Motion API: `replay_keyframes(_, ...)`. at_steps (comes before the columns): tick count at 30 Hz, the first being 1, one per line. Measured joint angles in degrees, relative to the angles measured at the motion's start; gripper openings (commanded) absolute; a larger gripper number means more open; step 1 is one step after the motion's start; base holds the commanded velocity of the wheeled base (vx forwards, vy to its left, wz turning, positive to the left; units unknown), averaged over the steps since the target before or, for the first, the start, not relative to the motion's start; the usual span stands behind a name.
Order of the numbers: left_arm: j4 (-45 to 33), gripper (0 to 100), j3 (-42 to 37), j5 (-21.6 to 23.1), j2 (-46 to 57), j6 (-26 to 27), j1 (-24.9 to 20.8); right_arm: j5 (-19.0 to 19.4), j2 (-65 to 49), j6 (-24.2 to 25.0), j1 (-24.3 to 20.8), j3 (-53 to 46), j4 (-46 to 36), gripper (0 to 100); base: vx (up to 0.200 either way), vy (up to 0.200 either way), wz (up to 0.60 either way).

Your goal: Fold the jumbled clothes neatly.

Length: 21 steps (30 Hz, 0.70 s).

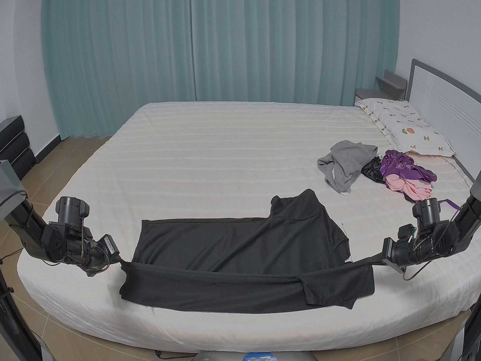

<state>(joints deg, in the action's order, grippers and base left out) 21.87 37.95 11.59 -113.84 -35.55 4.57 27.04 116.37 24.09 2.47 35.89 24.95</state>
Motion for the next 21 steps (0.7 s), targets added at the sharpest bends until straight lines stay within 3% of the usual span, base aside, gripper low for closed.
replay_keyframes(13, -0.1, 0, 2.7, -0.2, -4.8, 0.0, 0.0, 0.0, 4.4, 0.0, -1.5, 4.7, -2.2, 0, 0.0, 0.0, 0.0)
replay_keyframes(21, -0.3, 0, 5.2, -0.4, -8.0, 0.0, -0.2, -2.7, 6.9, 0.0, -2.0, 7.8, -2.3, 0, 0.0, 0.0, 0.0)
